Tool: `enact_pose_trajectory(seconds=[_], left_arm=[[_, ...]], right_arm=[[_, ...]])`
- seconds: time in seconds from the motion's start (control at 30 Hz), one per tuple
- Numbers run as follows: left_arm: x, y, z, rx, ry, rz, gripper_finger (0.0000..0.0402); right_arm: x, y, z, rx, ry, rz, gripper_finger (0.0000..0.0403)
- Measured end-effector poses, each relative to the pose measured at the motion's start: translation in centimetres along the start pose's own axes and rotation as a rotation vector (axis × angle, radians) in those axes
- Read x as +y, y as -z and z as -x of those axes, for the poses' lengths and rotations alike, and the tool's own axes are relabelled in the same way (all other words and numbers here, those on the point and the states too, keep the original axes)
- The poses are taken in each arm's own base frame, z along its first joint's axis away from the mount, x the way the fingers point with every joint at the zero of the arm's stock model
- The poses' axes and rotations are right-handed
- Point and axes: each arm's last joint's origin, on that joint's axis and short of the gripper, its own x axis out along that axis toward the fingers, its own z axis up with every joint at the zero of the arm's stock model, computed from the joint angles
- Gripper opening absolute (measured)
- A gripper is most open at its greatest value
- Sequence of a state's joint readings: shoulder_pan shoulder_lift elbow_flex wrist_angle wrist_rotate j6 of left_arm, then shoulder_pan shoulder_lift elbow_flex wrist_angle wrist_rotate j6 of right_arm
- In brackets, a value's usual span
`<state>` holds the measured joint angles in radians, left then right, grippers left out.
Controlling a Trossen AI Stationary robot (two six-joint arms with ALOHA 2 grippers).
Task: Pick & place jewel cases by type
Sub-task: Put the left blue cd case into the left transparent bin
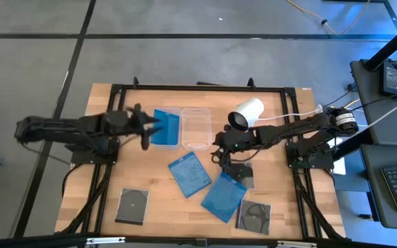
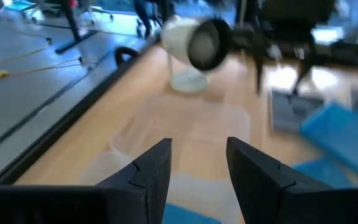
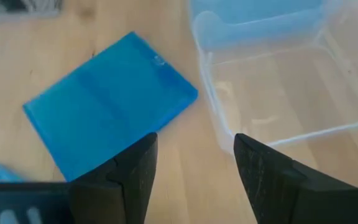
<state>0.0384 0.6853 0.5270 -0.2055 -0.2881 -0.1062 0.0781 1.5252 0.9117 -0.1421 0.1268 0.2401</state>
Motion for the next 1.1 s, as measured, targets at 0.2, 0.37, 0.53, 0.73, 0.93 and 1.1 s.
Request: enact_pose_trajectory(seconds=[0.2, 0.37, 0.53, 0.73, 0.93, 1.1], left_arm=[[-3.8, 1.3, -1.3, 0.061, -0.002, -0.138, 0.0153], [-7.0, 1.8, -1.5, 0.012, 0.024, -0.284, 0.0149], [-9.9, 2.7, -1.9, -0.031, 0.045, -0.423, 0.0152], [-12.6, 4.2, -2.8, 0.029, 0.098, -0.567, 0.0154], [-15.4, 5.0, -3.8, 0.085, 0.158, -0.719, 0.0149], [-16.4, 6.6, -4.9, 0.158, 0.221, -0.712, 0.0151]], right_arm=[[-0.5, 0.3, -1.4, 0.03, -0.041, -0.114, 0.0217], [-0.3, 0.7, -2.2, 0.061, -0.086, -0.147, 0.0217], [-0.2, 1.2, -3.1, 0.094, -0.081, -0.223, 0.0217], [-0.3, 2.1, -4.4, 0.137, -0.064, -0.263, 0.0217], [-0.3, 2.7, -5.3, 0.162, -0.052, -0.31, 0.0217], [-0.1, 3.3, -6.0, 0.19, -0.042, -0.333, 0.0217]])
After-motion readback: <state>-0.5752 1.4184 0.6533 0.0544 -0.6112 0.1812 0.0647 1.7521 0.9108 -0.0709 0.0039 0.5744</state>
